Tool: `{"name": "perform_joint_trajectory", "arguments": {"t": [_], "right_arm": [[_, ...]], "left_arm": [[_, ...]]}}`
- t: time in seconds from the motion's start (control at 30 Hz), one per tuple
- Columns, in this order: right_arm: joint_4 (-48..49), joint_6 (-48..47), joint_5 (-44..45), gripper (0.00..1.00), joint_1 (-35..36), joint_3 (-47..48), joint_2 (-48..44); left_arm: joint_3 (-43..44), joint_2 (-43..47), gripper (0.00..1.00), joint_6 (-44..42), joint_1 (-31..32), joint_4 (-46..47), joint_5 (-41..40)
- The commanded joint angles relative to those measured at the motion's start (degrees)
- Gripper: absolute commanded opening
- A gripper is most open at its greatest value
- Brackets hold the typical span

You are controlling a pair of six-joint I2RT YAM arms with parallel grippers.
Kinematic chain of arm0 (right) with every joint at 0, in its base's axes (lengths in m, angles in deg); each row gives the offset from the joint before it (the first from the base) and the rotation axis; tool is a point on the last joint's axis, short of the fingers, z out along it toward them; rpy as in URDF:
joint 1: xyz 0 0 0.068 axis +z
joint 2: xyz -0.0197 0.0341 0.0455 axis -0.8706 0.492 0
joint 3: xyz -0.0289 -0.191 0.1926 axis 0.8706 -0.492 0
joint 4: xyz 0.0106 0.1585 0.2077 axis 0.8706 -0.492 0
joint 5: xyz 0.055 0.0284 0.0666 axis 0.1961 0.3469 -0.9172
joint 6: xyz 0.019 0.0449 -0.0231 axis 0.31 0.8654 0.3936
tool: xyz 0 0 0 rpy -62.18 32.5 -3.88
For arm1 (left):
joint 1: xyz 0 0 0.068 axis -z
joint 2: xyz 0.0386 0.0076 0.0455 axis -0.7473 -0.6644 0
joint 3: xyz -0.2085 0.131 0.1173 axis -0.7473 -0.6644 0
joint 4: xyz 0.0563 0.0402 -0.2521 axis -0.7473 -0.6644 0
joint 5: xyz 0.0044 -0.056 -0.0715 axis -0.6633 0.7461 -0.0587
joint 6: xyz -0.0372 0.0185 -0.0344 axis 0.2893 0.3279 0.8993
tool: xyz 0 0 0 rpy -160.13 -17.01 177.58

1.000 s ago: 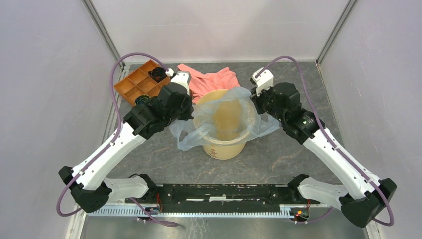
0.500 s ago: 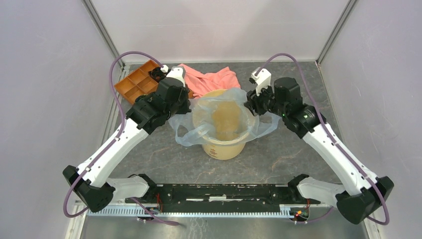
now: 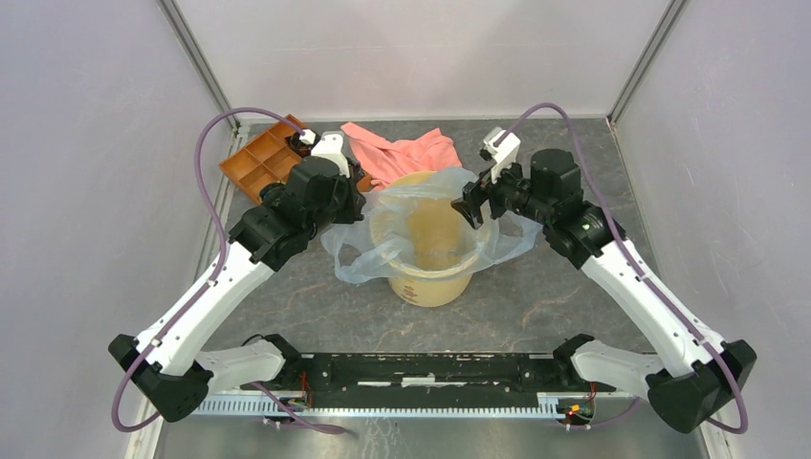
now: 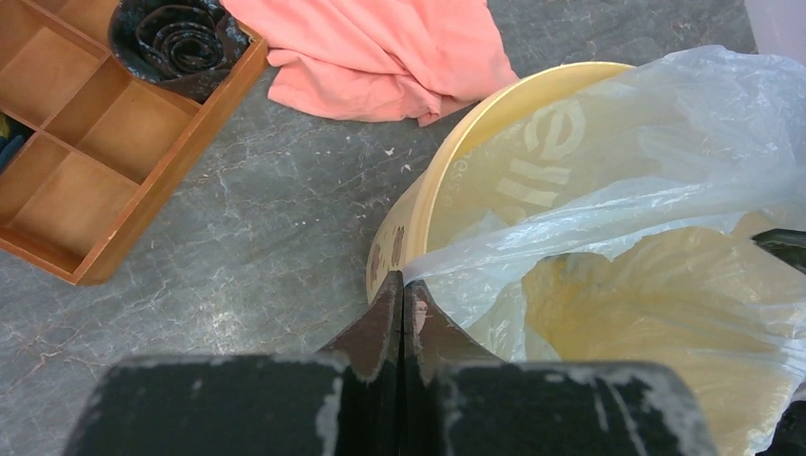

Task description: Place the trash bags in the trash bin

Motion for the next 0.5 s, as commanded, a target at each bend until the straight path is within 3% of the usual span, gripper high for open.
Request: {"name": "perform_joint_trajectory", "arguments": {"t": [0.0, 0.13, 0.23, 0.3, 0.4, 0.47], "right_arm": [[9.5, -5.9, -5.6, 0.95, -0.2, -1.7, 1.2], [10.7, -10.8, -3.2, 0.98, -0.2, -1.4, 4.1], [10.0, -12.1, -2.5, 0.91, -0.1, 0.4, 7.3], [8.8, -11.6, -4.8, 0.79, 0.0, 1.6, 9.2], [5.8, -8.0, -8.5, 0.50, 0.7, 2.6, 10.6], [3.6, -3.9, -14.4, 0.37, 0.8, 3.1, 11.7]], "left_arm": [[-0.5, 0.5, 0.02, 1.5, -0.3, 3.3, 1.4], [-0.4, 0.6, 0.02, 1.5, -0.3, 3.3, 1.9], [-0.7, 0.7, 0.02, 1.2, -0.3, 3.2, 1.7], [-0.7, 0.8, 0.02, 1.1, -0.3, 3.2, 1.5], [-0.5, 0.9, 0.02, 1.2, -0.2, 3.5, 0.9], [0.1, 0.5, 0.02, 1.7, -0.4, 3.1, -0.1]]}}
